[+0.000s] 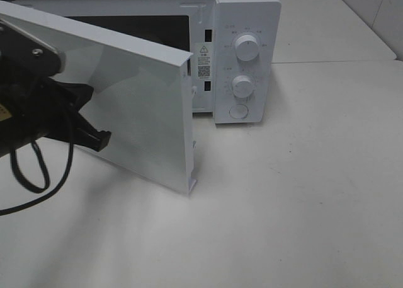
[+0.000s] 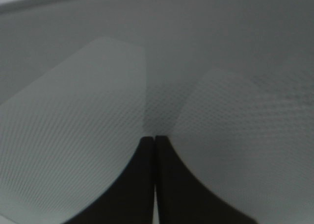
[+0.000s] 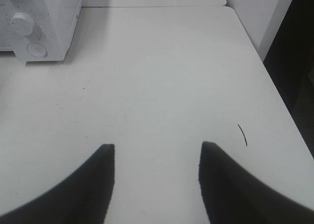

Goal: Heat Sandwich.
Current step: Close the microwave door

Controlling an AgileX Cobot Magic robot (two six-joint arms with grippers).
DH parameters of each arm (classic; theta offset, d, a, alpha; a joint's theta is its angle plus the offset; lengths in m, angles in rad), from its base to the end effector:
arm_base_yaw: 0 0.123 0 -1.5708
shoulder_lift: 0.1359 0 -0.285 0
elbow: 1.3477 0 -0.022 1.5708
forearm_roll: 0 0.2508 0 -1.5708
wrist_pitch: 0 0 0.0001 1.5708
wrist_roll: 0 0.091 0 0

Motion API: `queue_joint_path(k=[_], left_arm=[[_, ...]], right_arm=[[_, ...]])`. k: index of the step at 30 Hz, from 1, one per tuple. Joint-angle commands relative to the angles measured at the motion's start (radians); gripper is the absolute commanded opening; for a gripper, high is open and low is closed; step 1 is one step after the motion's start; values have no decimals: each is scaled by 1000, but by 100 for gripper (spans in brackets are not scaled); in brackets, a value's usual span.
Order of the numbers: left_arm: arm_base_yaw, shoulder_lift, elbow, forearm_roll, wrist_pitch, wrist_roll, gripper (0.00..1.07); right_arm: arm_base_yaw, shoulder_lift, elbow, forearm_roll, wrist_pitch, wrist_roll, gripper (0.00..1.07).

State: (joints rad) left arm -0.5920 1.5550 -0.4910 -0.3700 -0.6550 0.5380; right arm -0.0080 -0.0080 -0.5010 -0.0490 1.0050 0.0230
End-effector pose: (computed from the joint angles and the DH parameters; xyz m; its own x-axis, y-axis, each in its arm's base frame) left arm 0.2401 -0.1374 0.1794 -0.1919 0.4080 -0.8926 0.4308 0.8522 0.2969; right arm -0.0041 -0.0037 0.2822 -0.3971 -0.0001 -0.9178 0.0446 0.9988 -0.0194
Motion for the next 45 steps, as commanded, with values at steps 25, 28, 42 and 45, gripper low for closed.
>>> queue_joint_path(k=[25, 28, 42, 45], left_arm=[[-163, 301, -385, -471, -65, 1019, 0], [-163, 331, -415, -526, -97, 1134, 0], [-163, 398, -496, -558, -156, 1259, 0], [-163, 412, -505, -559, -176, 1276, 0]], right_arm=[[-3, -23, 2, -1, -6, 9, 52], [-3, -23, 2, -1, -6, 9, 52], [-3, -23, 2, -1, -6, 9, 52], [-3, -23, 2, -1, -6, 9, 52]])
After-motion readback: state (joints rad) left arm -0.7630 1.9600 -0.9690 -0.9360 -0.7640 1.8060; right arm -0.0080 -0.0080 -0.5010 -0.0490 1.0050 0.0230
